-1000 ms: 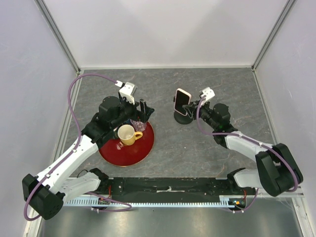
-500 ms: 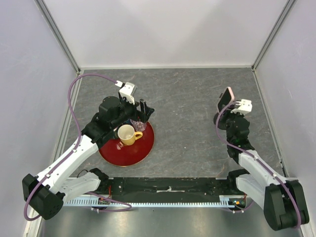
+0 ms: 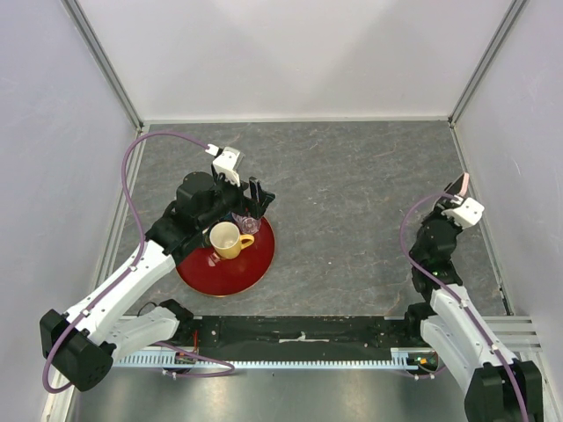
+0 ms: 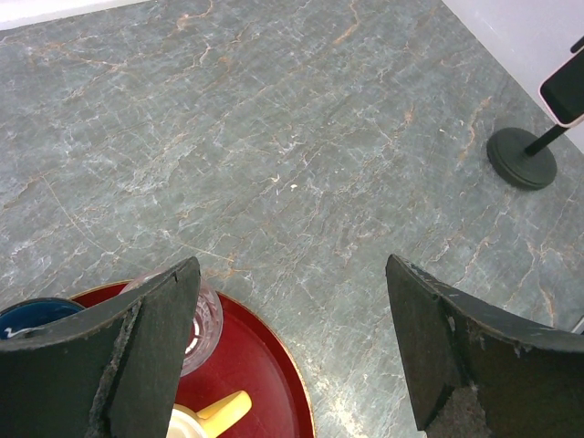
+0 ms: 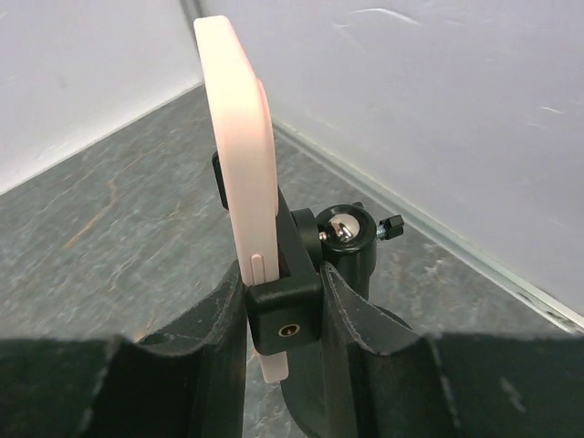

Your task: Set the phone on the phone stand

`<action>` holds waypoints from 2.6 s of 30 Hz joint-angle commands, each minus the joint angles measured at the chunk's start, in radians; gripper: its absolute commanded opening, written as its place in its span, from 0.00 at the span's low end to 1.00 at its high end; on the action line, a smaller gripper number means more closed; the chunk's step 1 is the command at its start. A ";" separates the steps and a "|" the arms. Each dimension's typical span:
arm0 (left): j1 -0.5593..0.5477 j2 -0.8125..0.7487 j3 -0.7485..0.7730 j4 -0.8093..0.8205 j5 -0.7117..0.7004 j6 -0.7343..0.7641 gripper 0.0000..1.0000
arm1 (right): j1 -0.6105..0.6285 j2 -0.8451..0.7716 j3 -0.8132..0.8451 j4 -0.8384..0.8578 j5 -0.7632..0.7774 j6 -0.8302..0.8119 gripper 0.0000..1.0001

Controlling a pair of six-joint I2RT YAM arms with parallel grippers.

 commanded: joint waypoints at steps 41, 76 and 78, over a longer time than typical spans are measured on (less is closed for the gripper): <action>0.007 0.014 -0.016 0.074 0.111 -0.084 0.87 | -0.044 -0.318 0.044 -0.394 0.681 0.284 0.04; 0.005 0.008 -0.013 0.066 0.099 -0.073 0.87 | -0.044 -0.309 0.123 -0.412 0.509 0.183 0.98; 0.005 0.008 -0.013 0.066 0.097 -0.073 0.87 | -0.044 -0.317 0.147 -0.434 0.514 0.184 0.98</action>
